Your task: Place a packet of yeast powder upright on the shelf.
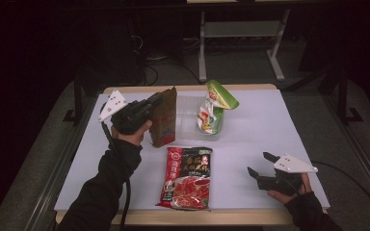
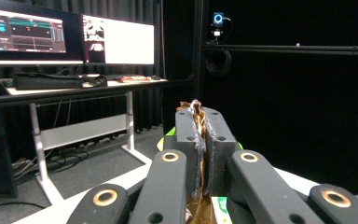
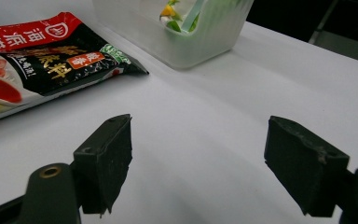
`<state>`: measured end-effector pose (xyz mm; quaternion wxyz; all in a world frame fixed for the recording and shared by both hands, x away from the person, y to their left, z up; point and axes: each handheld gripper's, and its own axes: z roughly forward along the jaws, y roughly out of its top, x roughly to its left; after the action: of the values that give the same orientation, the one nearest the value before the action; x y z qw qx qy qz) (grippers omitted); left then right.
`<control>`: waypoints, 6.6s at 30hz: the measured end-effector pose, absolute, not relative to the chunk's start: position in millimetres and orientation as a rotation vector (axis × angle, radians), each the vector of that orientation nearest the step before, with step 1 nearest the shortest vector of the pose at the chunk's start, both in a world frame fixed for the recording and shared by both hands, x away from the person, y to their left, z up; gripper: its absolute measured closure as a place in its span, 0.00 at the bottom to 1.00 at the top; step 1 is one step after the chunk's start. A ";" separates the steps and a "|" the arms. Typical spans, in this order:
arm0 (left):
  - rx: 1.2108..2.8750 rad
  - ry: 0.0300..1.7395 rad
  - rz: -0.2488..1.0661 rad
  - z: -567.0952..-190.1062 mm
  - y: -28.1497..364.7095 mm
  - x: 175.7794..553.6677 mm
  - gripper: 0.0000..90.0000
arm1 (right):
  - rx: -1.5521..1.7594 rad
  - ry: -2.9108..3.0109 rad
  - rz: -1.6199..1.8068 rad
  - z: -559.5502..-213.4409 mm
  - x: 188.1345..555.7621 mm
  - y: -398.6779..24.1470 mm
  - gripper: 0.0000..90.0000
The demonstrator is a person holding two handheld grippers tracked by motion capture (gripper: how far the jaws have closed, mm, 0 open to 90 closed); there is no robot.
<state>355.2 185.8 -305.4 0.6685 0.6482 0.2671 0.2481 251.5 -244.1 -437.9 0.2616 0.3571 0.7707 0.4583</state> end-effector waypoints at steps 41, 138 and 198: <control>1.393 0.854 0.646 -352.9 100.2 442.0 0.95 | 0.960 2.125 1.238 -442.2 252.9 -239.9 0.26; 2.180 0.667 0.029 -453.3 171.6 364.7 0.14 | 1.022 2.535 1.314 -448.5 254.8 -138.3 0.34; 2.123 0.707 -0.015 -454.4 172.5 364.5 0.29 | 1.037 2.497 1.346 -455.4 256.0 -106.6 0.77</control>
<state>364.5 172.5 -454.4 0.4365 0.8536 0.2842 -0.0061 256.0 -106.6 -455.4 0.0604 0.3428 0.8253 0.4447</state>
